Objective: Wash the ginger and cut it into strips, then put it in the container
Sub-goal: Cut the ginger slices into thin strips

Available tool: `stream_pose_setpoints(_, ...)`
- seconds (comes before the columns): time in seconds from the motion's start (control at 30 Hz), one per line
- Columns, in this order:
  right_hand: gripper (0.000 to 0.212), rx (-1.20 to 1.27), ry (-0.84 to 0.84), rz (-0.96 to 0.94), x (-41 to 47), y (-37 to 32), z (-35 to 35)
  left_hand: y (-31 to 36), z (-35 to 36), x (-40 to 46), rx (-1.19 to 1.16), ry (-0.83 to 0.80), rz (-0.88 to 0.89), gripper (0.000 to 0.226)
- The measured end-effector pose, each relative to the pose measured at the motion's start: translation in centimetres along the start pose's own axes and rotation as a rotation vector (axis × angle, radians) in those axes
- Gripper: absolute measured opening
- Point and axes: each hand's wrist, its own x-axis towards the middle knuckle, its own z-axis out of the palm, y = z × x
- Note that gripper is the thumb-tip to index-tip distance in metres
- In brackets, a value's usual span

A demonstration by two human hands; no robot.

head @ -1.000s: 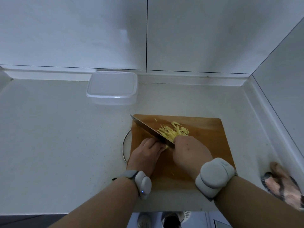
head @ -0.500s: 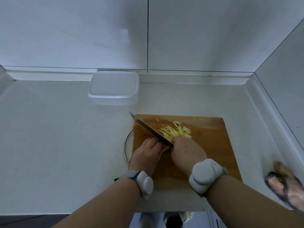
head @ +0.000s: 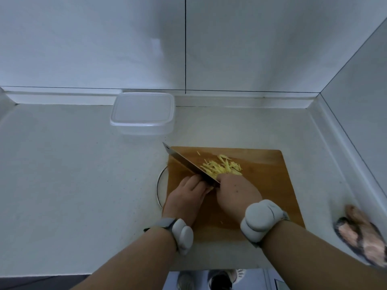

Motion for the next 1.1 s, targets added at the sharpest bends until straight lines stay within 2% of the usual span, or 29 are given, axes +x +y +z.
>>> stream_pose_setpoints(0.47,0.019,-0.039,-0.054,0.066,-1.4,-0.1,-1.0,-0.1,0.0,-0.1,-0.011,-0.008,-0.028,0.024)
stream_pose_setpoints(0.6,0.018,-0.015,0.008,0.01,-0.5,-0.5,0.0,-0.1,0.0,0.1,-0.018,0.018,-0.012,0.026)
stream_pose_setpoints(0.87,0.019,-0.045,-0.041,0.046,-1.0,-0.4,-0.7,-0.1,-0.1,-0.1,0.002,0.0,-0.026,0.024)
stream_pose_setpoints(1.1,0.015,-0.036,-0.002,0.002,-0.9,-0.3,-1.1,0.0,-0.1,-0.1,-0.021,0.002,-0.037,0.024)
